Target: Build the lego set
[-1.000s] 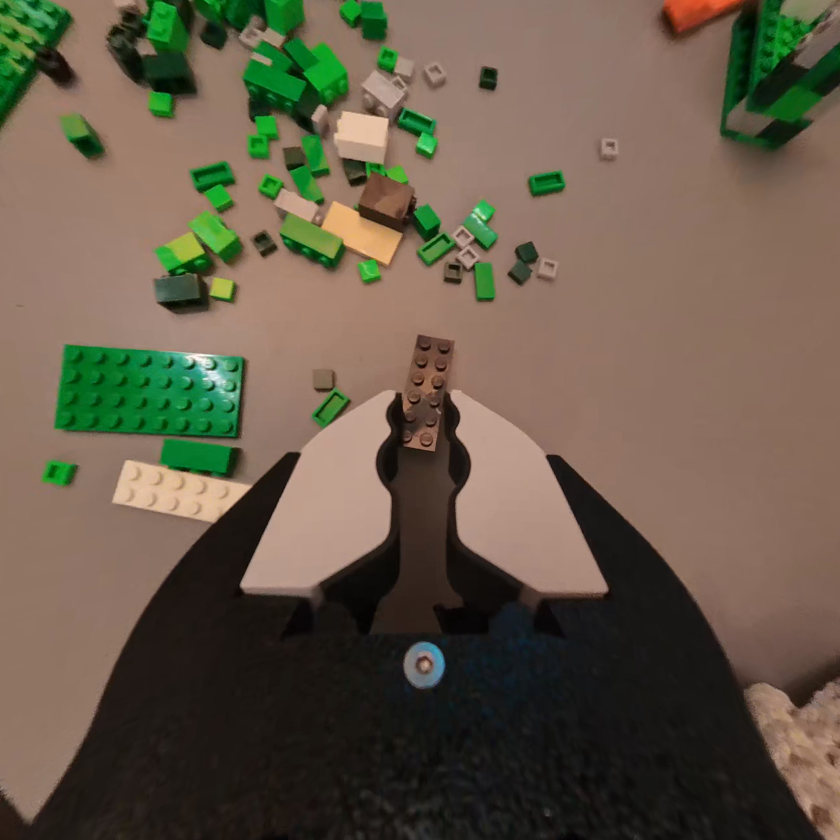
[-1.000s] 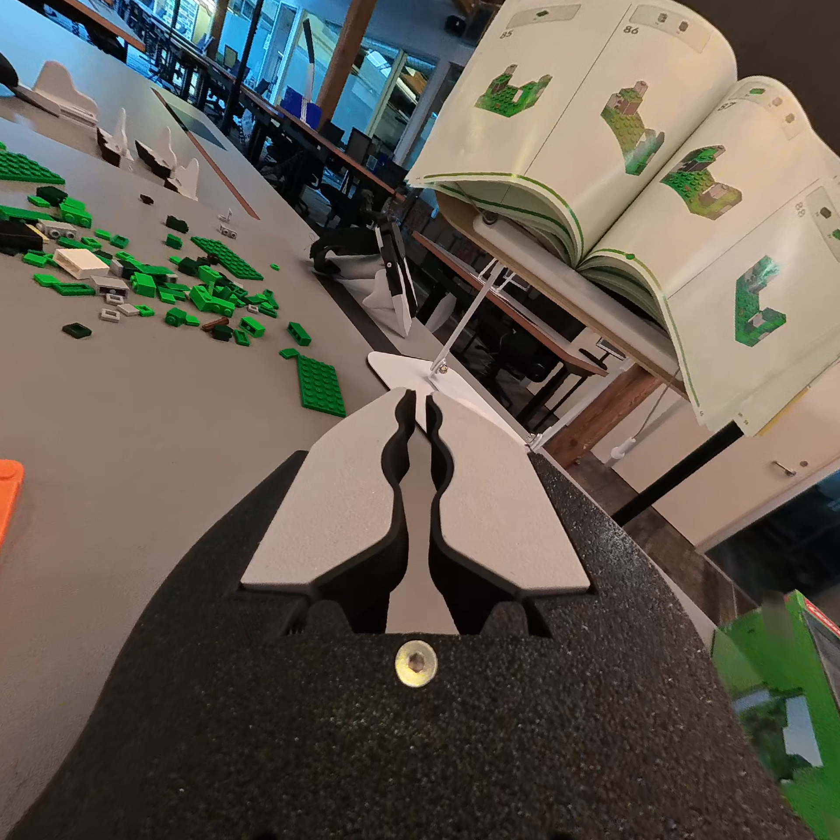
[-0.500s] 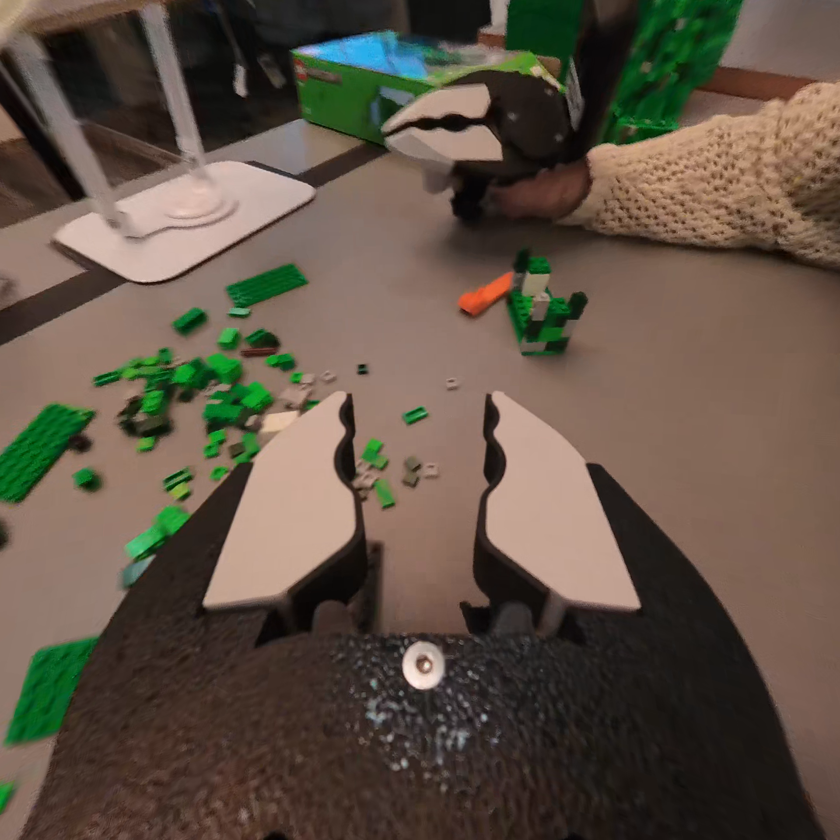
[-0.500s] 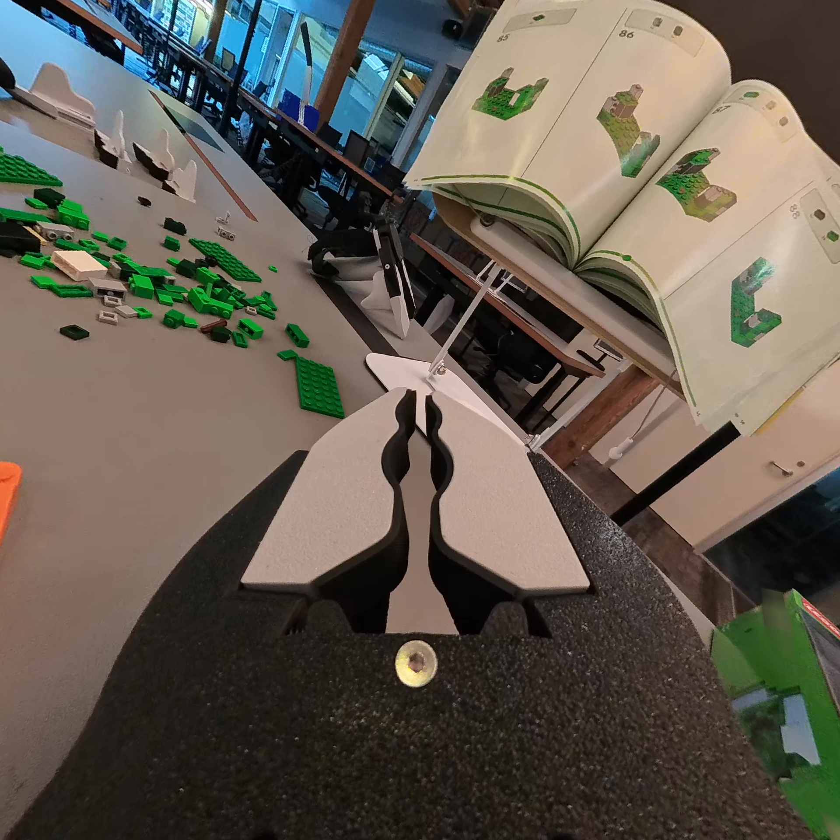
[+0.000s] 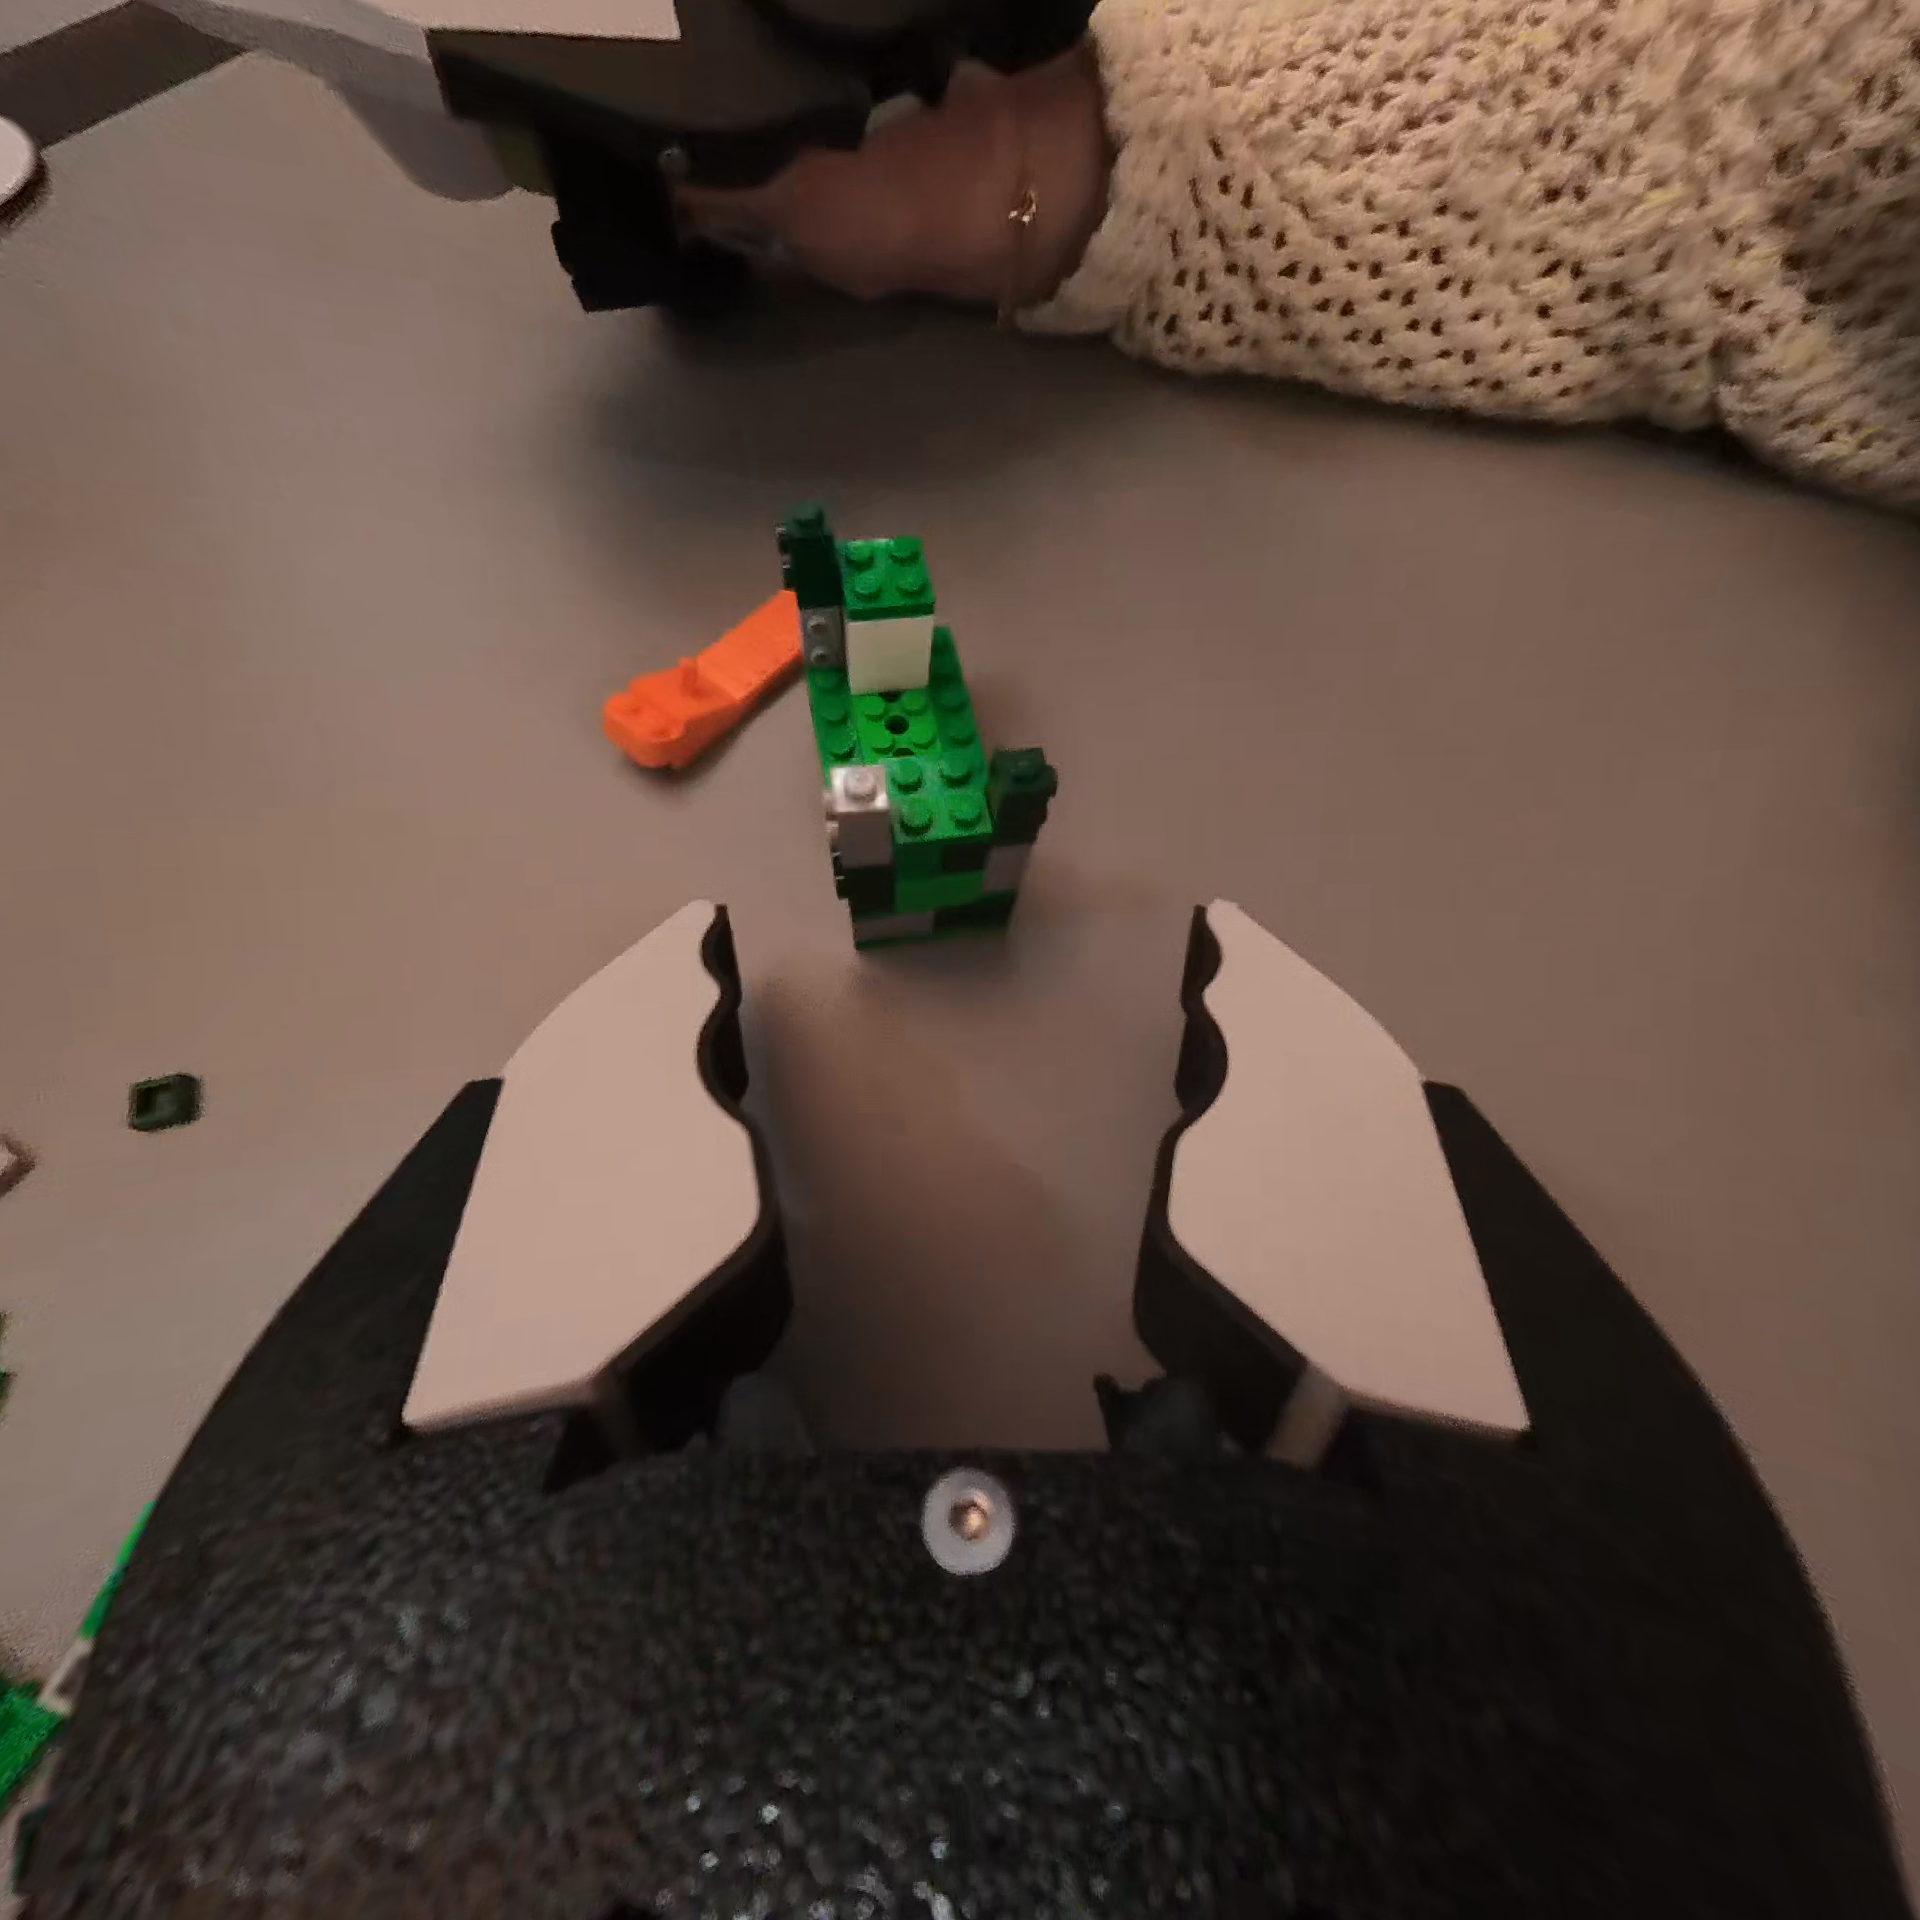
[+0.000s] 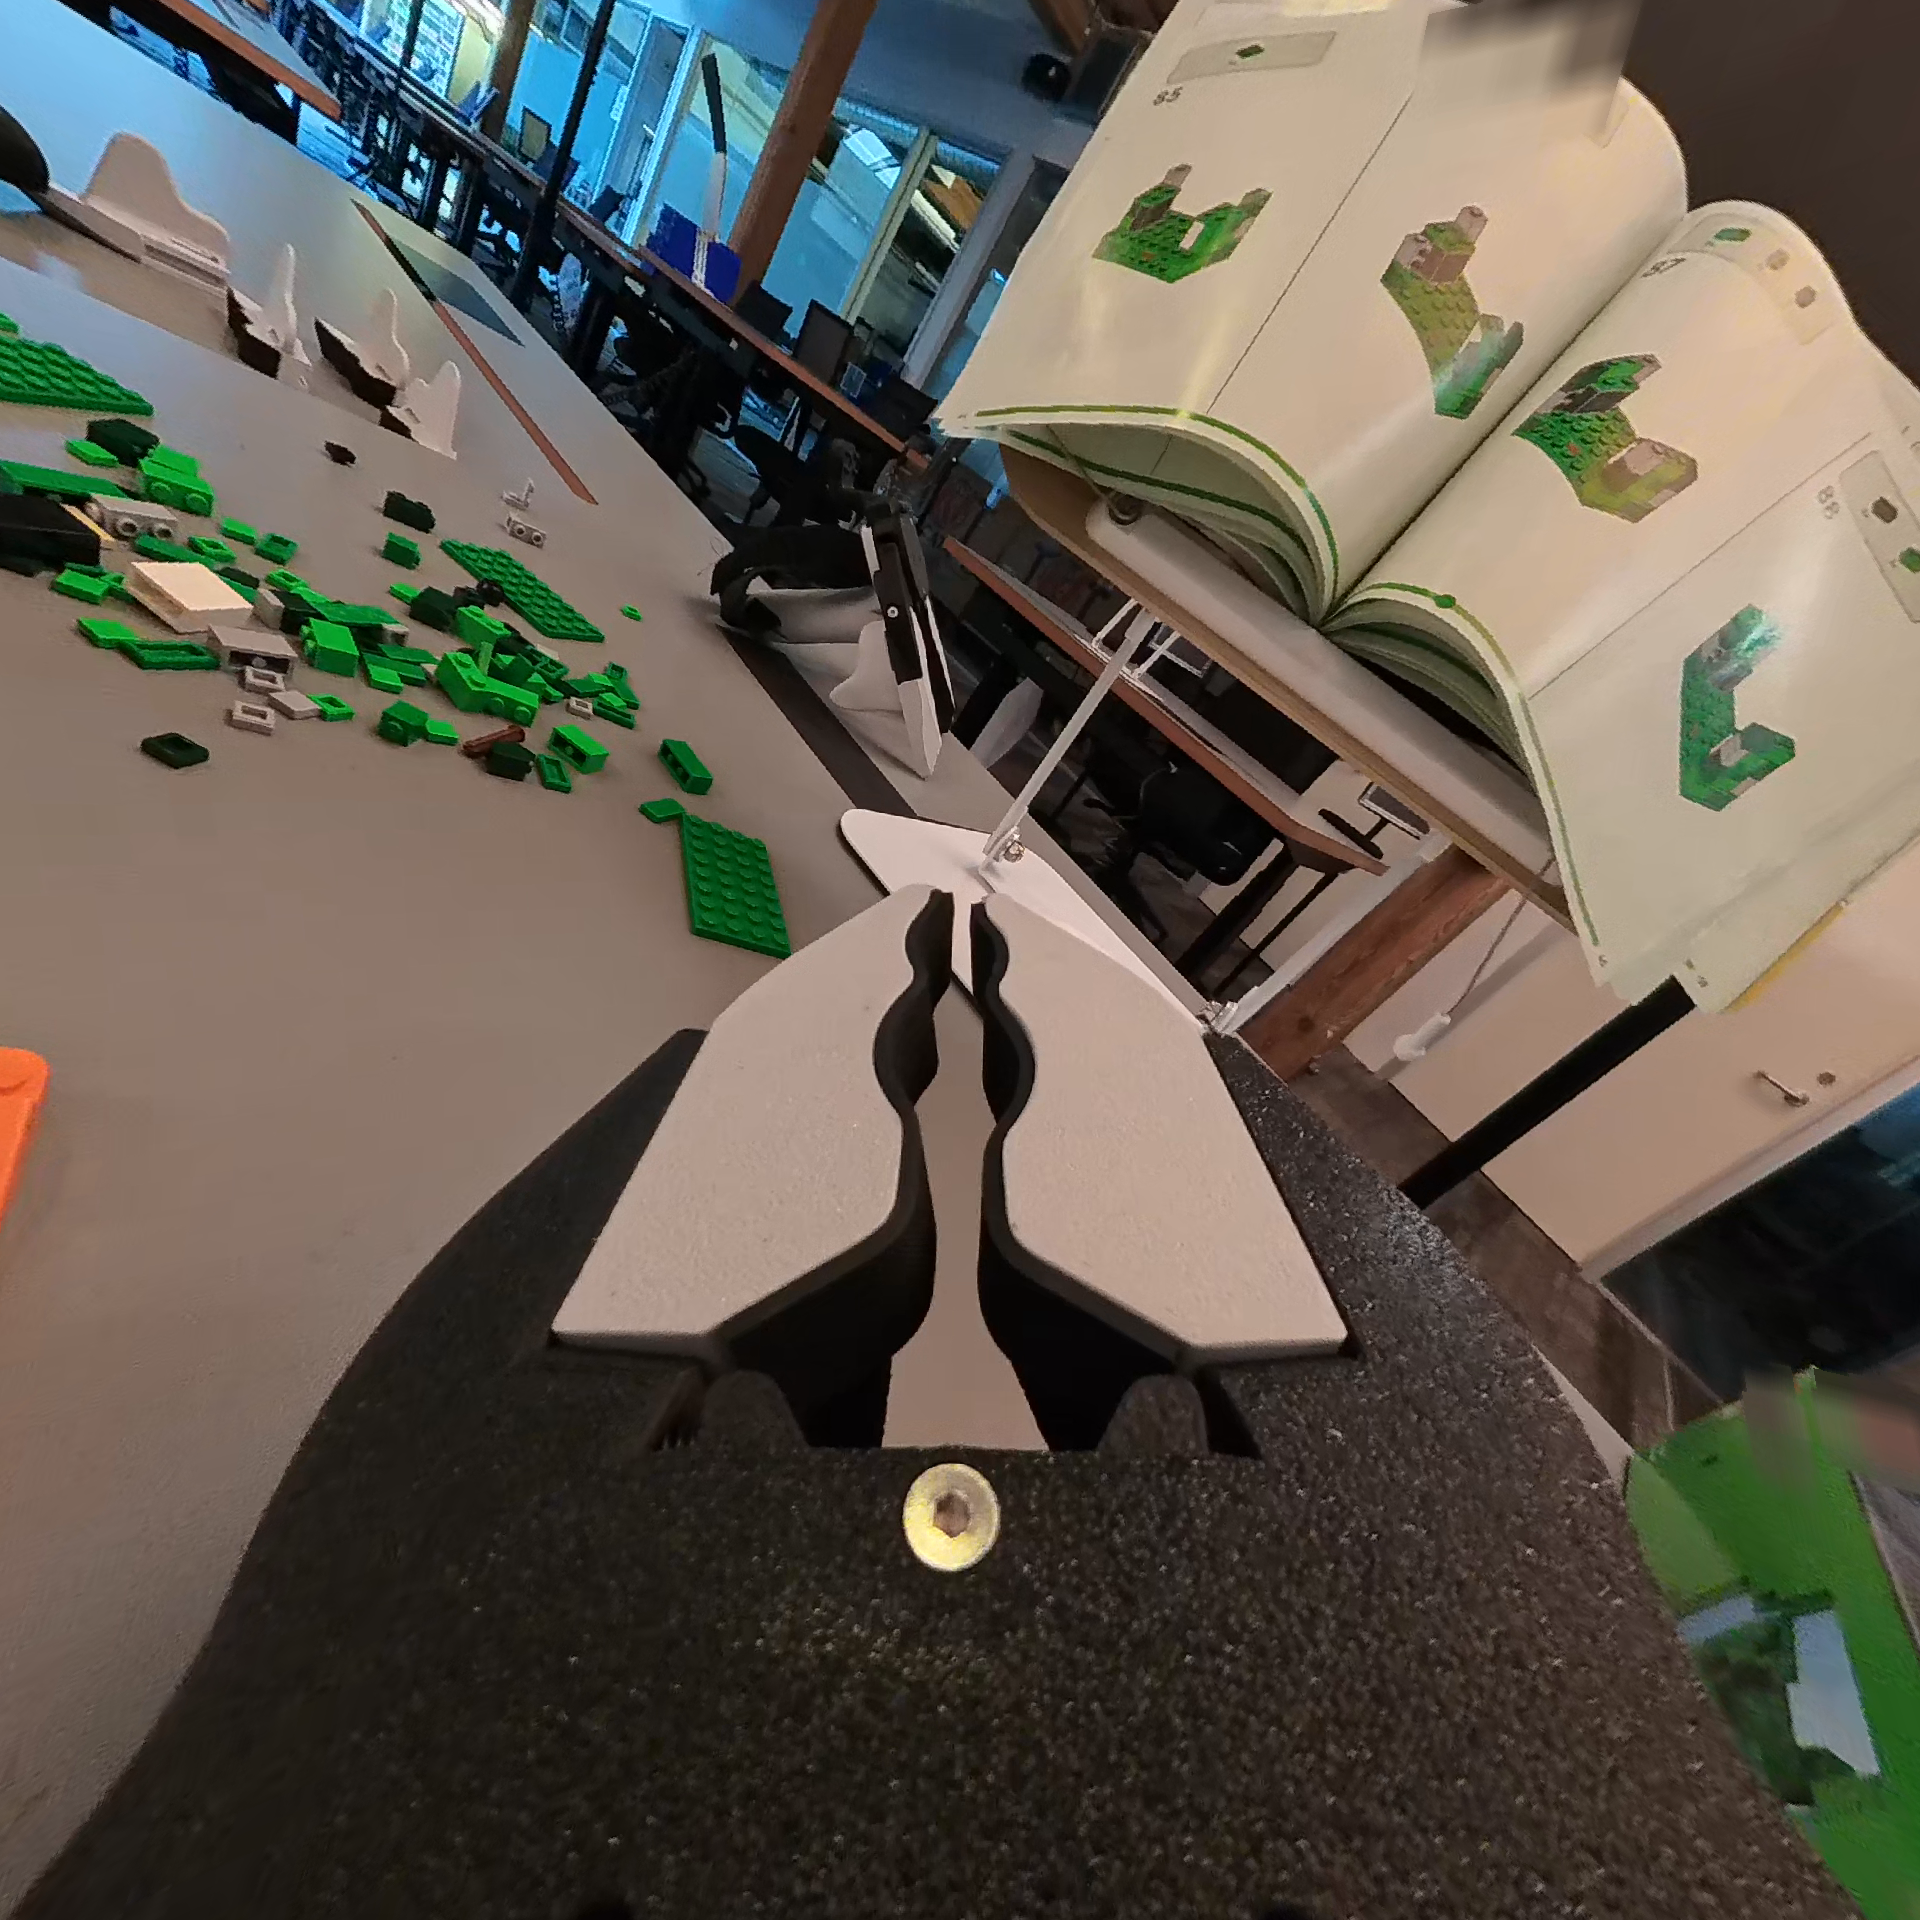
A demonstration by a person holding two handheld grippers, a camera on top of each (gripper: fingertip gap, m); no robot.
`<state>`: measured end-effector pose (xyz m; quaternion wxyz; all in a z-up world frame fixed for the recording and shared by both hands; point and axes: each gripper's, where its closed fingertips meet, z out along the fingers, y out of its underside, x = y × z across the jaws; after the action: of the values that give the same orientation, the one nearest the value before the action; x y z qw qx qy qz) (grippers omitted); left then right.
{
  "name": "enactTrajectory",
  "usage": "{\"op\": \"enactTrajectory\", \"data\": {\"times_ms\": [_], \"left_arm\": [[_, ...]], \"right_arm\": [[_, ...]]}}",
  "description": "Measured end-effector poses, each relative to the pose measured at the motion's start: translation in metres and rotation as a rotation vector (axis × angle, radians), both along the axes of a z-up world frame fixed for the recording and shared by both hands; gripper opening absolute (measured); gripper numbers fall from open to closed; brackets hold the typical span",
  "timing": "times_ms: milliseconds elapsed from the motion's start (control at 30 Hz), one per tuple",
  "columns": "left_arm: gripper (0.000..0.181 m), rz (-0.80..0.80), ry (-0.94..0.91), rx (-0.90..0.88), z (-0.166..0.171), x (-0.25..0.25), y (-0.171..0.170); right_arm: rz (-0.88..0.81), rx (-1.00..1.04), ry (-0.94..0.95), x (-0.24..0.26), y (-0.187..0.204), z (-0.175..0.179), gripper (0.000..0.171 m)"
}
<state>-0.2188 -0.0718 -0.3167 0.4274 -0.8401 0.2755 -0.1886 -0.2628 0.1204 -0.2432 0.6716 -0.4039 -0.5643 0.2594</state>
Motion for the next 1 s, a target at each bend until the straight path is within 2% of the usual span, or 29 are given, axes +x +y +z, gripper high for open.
{"op": "enactTrajectory", "data": {"times_ms": [233, 433, 667, 900, 1000], "left_arm": [[0.063, 0.05, 0.127, -0.009, -0.012, 0.009, 0.012], [0.061, 0.083, 0.184, 0.021, -0.014, 0.007, 0.022], [0.041, 0.105, 0.151, -0.025, -0.016, 0.004, 0.026], [0.039, 0.102, 0.158, -0.017, -0.016, 0.002, 0.024], [0.038, 0.113, 0.124, 0.061, -0.004, 0.0, 0.023]], "right_arm": [[-0.005, 0.007, -0.001, -0.001, 0.001, 0.001, 0.002], [0.001, 0.013, 0.005, -0.001, 0.0, 0.002, 0.002], [0.006, 0.022, 0.002, -0.001, -0.002, 0.002, 0.002], [0.015, 0.007, 0.012, 0.001, -0.002, 0.004, 0.002], [0.017, 0.015, 0.015, 0.001, -0.002, 0.005, 0.002]]}}
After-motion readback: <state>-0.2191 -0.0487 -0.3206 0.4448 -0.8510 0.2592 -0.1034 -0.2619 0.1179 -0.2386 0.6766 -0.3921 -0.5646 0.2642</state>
